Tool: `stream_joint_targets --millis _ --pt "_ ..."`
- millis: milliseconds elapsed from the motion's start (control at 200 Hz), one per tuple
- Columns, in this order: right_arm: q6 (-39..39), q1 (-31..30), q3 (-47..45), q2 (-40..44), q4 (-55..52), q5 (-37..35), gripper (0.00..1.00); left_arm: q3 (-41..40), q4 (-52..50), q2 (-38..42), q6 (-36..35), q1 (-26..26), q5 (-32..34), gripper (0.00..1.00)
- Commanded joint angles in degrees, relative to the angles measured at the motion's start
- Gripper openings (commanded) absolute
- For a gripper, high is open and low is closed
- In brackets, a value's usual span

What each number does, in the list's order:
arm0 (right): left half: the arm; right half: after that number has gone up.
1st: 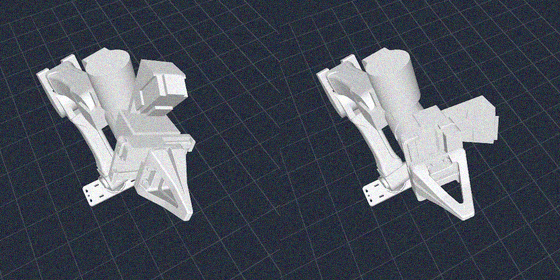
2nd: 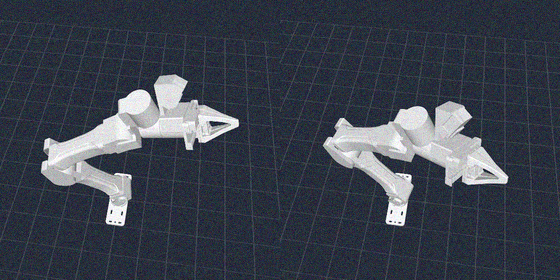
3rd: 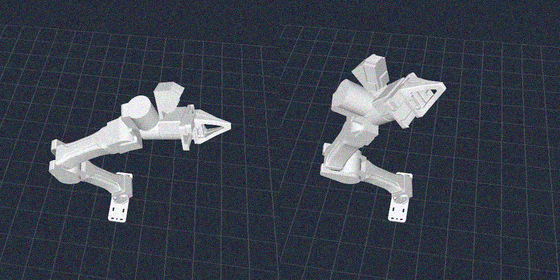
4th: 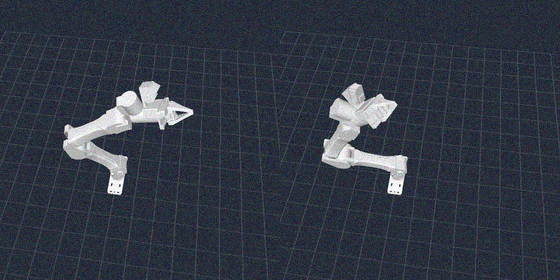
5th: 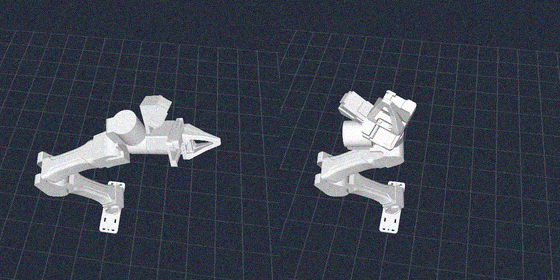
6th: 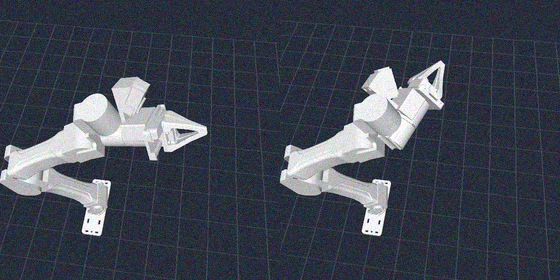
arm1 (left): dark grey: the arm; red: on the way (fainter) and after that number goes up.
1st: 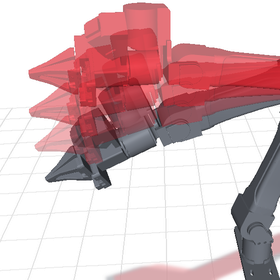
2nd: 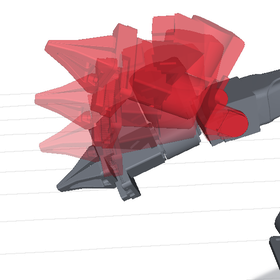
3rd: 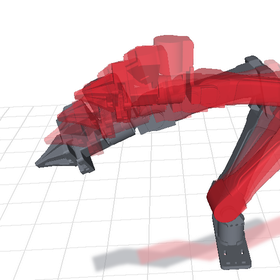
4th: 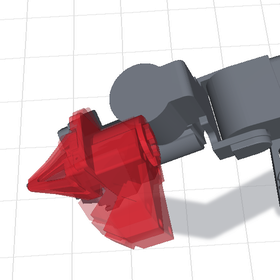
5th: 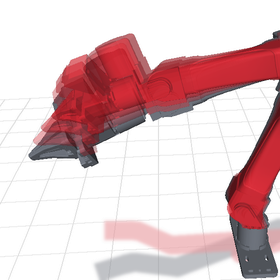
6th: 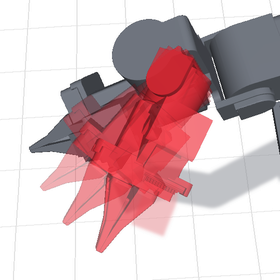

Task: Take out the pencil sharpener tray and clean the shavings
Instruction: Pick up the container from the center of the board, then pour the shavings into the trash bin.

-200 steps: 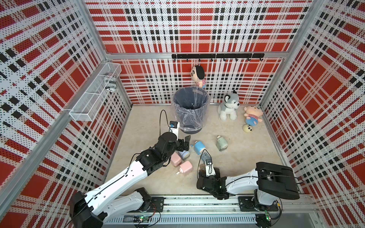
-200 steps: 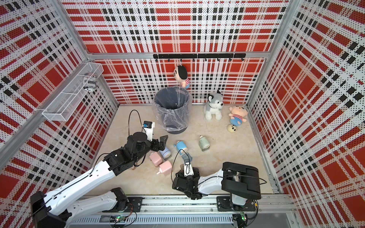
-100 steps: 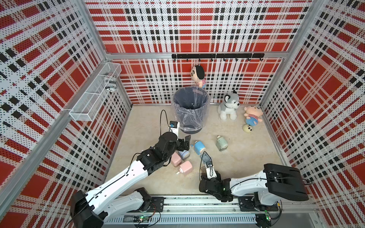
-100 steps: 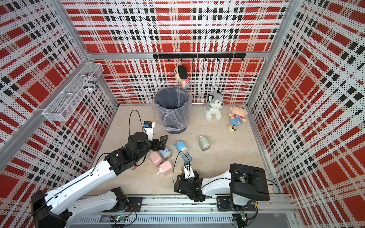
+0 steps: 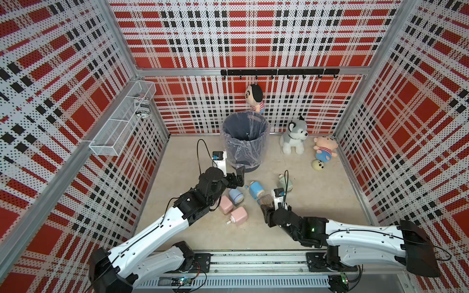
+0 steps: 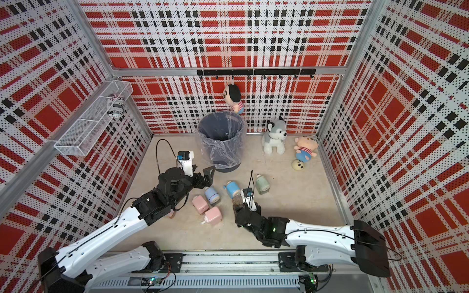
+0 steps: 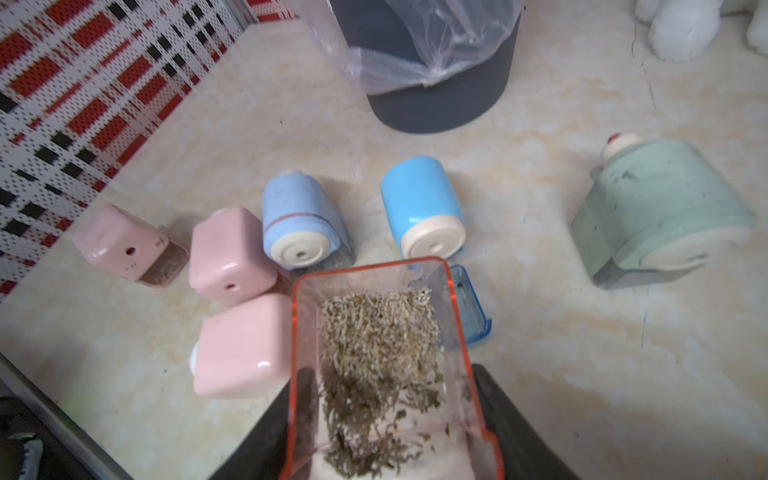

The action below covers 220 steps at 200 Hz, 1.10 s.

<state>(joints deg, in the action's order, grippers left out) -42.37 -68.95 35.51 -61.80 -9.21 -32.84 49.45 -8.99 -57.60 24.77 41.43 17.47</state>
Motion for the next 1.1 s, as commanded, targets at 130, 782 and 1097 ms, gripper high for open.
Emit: stream_joint_targets --millis 130,782,1097 --pt "10.29 10.59 12.34 -3.84 0.08 14.29 0.49 1.1 7.14 -1.96 2.6 -5.88 -7.38 0.98" --pt "-11.85 28.69 60.83 -38.57 0.1 42.99 0.52 -4.87 9.45 4.65 7.92 -15.08 -14.03 0.98" --pt "-42.07 31.77 71.55 -45.83 2.14 46.49 0.51 -6.25 8.64 7.88 9.28 -15.15 -14.56 0.98"
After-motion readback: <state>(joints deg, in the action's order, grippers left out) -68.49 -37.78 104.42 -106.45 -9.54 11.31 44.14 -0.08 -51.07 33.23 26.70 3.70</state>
